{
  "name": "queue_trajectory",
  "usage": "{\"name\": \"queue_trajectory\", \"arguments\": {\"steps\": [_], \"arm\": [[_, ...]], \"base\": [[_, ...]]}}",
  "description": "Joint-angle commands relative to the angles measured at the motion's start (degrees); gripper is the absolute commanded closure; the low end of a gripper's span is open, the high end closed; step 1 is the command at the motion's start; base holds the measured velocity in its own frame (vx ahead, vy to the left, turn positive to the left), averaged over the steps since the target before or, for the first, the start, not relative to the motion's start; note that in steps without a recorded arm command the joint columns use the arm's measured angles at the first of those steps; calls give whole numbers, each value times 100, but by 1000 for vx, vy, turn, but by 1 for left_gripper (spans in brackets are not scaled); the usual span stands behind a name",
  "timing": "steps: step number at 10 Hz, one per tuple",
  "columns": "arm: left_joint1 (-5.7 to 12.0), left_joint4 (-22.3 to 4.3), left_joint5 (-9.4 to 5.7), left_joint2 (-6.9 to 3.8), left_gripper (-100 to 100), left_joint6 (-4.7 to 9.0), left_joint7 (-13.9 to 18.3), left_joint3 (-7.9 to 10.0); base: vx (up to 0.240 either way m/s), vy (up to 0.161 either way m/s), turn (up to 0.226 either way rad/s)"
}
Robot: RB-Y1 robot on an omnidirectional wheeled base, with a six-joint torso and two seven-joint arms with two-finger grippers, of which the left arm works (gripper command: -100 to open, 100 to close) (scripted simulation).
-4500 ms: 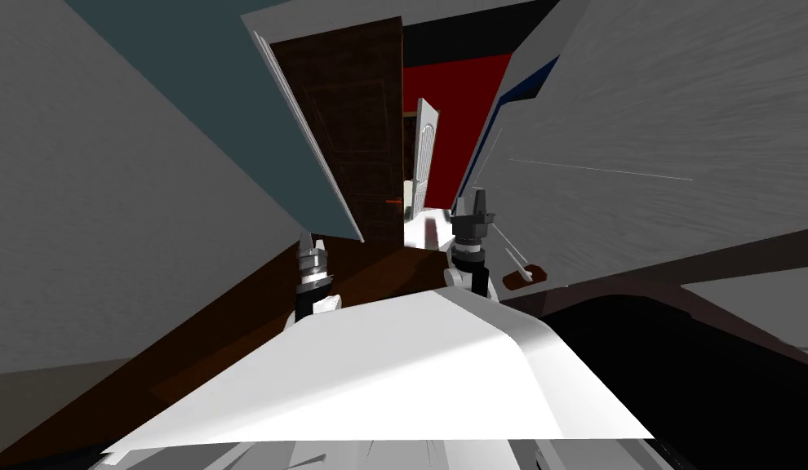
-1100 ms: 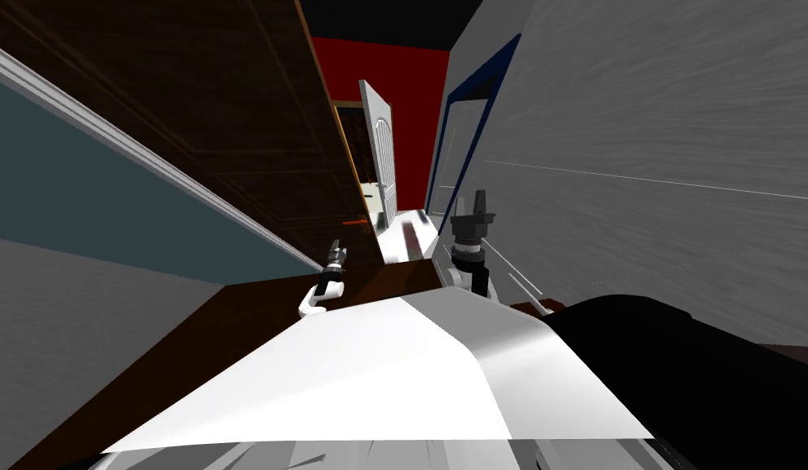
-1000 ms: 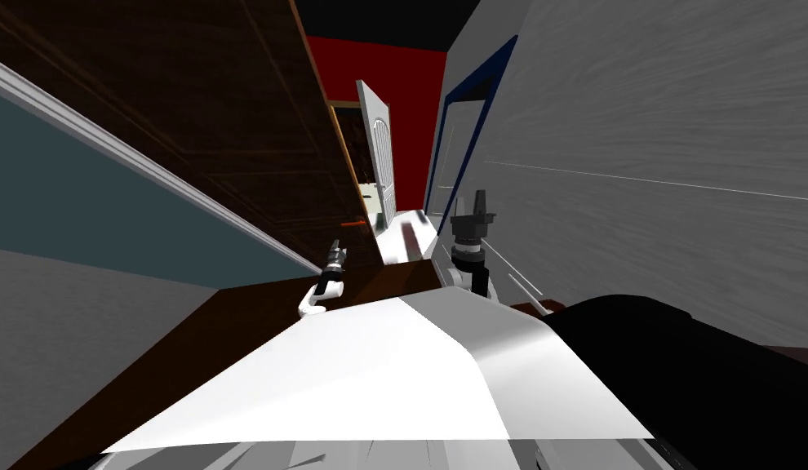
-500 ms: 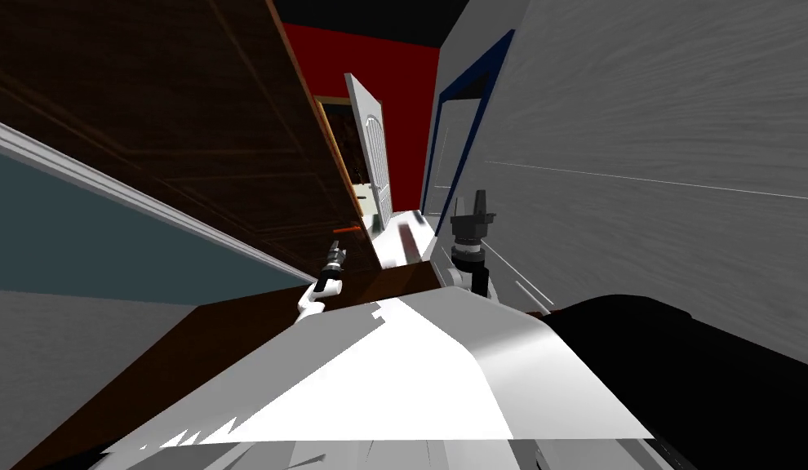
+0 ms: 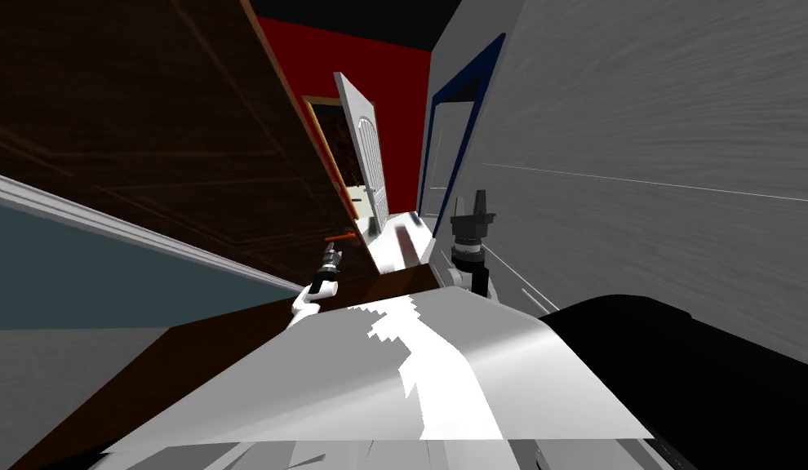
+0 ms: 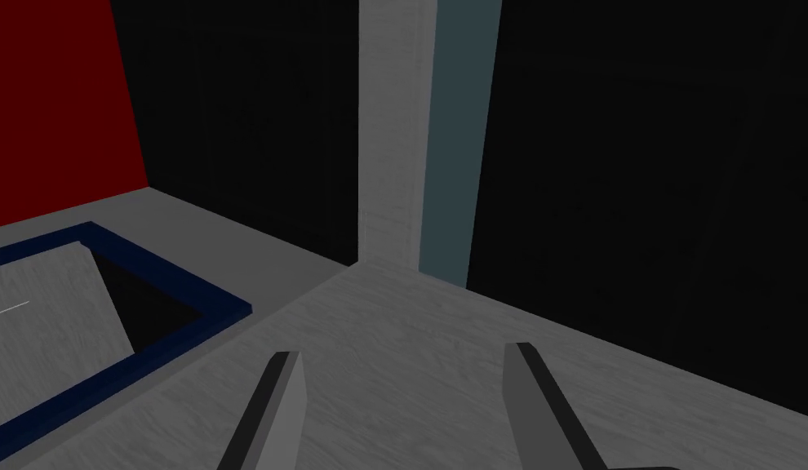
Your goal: Pull the door open
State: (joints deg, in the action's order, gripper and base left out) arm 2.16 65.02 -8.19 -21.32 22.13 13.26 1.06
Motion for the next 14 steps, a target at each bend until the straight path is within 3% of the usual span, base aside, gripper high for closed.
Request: {"name": "queue_trajectory", "arguments": {"steps": [1,2,4,5,6,7,12,14], "arm": [[32,-164,-34,-79,-100,82,57,59],[27,-317,-85,-200,-100,167,131,154],[20,-495,-146,-341,-100,267,217,264],[17,-557,-167,-390,-100,302,247,303],[18,-537,-150,-351,-100,294,217,272],[18,-537,-150,-351,100,294,217,272],[18,-537,-150,-351,100,294,217,272],[-75,-470,-154,-474,100,356,362,136]], "base": [[168,-25,-108],[194,-20,-178],[214,-35,-179],[193,-19,-128],[82,-6,-21],[-9,1,21],[-16,1,-3],[-147,60,-124]]}}
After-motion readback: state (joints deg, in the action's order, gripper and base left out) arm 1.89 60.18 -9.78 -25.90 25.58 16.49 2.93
